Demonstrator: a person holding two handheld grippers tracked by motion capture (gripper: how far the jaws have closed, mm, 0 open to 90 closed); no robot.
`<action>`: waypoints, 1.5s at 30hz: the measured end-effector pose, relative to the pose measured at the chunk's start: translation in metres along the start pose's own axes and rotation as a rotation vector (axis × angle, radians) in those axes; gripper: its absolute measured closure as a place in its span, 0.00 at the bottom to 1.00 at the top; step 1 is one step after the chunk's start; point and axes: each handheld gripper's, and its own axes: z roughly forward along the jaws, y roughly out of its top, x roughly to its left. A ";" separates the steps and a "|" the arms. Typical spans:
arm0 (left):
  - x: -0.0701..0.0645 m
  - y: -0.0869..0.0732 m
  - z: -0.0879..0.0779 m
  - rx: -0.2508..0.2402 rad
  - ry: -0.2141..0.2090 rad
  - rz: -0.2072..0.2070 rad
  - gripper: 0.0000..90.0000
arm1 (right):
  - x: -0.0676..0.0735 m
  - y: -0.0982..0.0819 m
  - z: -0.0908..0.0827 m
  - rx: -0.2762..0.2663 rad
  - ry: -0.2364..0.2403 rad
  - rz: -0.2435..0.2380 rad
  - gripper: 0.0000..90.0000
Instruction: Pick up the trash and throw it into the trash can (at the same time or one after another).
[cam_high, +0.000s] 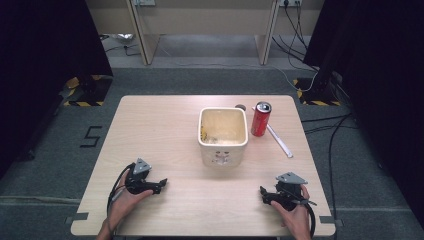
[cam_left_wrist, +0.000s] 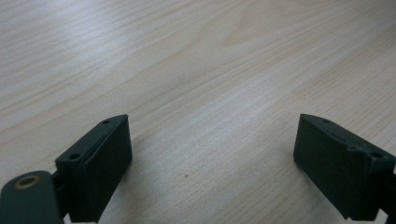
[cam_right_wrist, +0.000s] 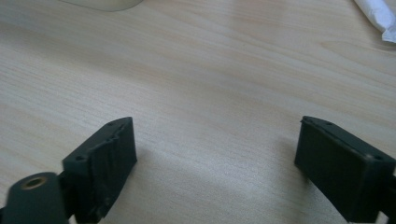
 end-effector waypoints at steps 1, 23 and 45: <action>0.000 0.000 0.000 0.000 0.000 0.000 0.12 | 0.000 0.000 0.000 -0.004 -0.001 0.003 0.17; 0.000 0.000 0.000 0.000 0.000 0.000 0.12 | -0.005 0.041 -0.034 -0.107 -0.036 -0.008 0.17; 0.000 0.000 0.000 0.000 0.000 0.000 0.12 | -0.011 0.129 -0.027 -0.143 -0.057 -0.023 0.17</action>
